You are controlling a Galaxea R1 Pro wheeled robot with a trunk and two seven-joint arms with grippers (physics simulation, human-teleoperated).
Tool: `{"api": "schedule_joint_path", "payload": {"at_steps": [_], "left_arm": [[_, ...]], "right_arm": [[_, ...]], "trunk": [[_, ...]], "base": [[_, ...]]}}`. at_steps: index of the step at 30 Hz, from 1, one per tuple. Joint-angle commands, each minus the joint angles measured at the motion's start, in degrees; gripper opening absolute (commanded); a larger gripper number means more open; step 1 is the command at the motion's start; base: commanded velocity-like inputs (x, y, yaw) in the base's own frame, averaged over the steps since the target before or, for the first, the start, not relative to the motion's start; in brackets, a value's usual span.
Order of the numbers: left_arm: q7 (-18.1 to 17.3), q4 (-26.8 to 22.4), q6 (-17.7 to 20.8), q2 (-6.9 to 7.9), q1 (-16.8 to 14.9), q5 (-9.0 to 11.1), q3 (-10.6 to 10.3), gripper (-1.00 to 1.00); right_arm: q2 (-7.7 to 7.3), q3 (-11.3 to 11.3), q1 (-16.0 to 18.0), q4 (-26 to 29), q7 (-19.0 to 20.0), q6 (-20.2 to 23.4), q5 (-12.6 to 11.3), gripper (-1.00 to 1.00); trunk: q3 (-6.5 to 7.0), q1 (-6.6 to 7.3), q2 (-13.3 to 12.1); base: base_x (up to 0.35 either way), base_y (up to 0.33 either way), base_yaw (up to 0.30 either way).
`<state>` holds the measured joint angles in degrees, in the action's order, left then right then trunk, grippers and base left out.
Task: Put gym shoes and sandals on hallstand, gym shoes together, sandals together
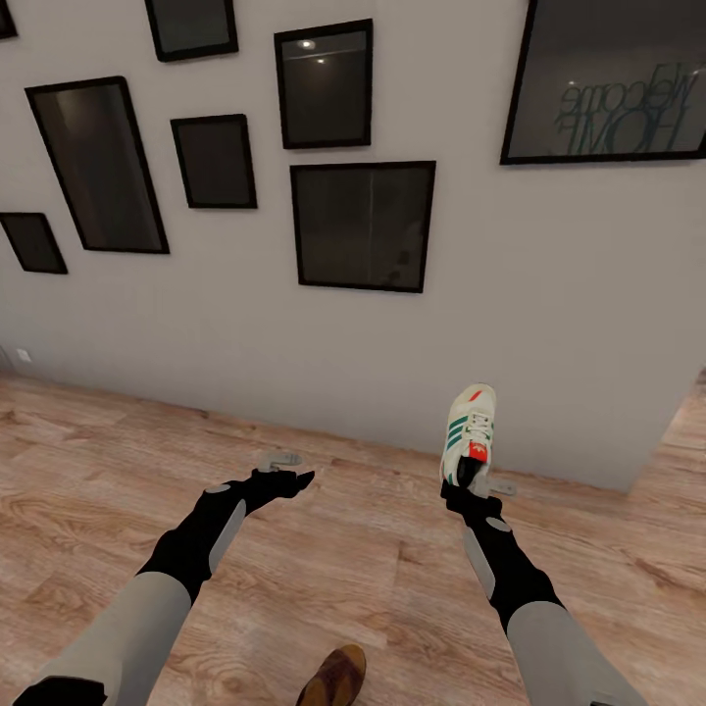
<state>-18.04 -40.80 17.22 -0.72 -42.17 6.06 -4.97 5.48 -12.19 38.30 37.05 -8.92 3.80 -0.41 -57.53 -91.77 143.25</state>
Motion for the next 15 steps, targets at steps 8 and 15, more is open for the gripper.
{"api": "schedule_joint_path", "payload": {"at_steps": [8,15], "left_arm": [[0.01,-0.07,0.50,0.02,-0.02,0.62,-0.04,1.00],[0.01,-0.07,0.48,0.02,-0.02,0.62,-0.04,1.00]], "right_arm": [[0.06,-0.18,0.02,0.07,-0.13,0.33,-0.03,-1.00],[-0.03,-0.18,0.02,0.04,-0.11,0.33,-0.03,-1.00]], "trunk": [[-0.06,0.02,0.03],[-0.06,0.02,0.03]], "base": [[0.000,0.002,0.000],[0.000,0.000,0.000]]}}
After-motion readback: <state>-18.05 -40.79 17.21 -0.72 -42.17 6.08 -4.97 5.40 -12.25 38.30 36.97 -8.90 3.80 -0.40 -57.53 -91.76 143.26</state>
